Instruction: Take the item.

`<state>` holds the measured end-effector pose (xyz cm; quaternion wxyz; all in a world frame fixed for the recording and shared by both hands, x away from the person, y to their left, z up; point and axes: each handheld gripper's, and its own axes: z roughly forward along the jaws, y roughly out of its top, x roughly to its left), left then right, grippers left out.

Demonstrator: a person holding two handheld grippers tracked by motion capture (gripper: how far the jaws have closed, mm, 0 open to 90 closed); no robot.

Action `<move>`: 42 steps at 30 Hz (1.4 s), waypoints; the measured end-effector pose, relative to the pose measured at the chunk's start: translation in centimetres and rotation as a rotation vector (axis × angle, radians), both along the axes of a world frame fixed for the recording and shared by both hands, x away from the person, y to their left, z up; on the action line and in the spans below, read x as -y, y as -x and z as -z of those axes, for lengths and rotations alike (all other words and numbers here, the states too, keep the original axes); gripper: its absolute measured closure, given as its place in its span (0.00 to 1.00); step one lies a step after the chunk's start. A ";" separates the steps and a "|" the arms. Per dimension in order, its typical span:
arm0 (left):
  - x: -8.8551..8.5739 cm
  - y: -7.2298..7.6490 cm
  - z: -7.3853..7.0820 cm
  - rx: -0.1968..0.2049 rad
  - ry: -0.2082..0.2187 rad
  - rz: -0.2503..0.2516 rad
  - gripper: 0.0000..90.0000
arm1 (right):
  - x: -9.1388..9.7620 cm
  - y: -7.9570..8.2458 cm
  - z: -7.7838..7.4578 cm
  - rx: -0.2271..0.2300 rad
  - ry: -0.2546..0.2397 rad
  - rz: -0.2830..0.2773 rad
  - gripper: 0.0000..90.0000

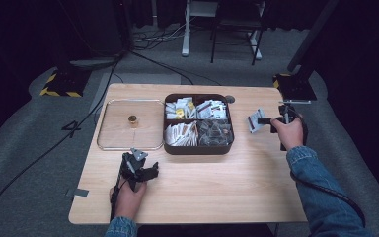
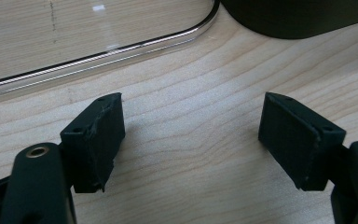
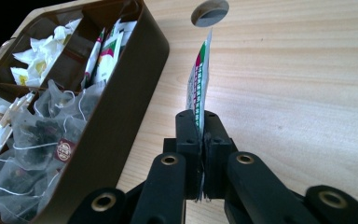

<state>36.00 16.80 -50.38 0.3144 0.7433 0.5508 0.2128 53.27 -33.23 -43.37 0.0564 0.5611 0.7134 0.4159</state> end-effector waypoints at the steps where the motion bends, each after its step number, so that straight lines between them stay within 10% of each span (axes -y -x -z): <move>1: 0.0 0.0 0.0 0.000 0.000 0.000 0.26 | 0.0 0.0 0.1 -0.004 -0.002 0.002 0.98; 10: 0.0 0.0 0.0 0.000 0.000 0.000 0.26 | 0.2 0.2 1.4 -0.033 -0.001 -0.007 0.95; 19: 0.0 0.0 0.0 0.000 0.000 0.000 0.26 | 1.1 -0.1 2.6 0.018 0.069 0.018 0.54; 30: 0.0 0.0 0.0 0.000 -0.001 0.000 0.26 | 2.5 0.4 2.2 0.063 0.091 0.066 0.51; 42: 0.0 0.0 0.0 -0.002 -0.002 -0.008 0.24 | 2.1 3.1 -1.2 0.137 0.039 -0.023 0.51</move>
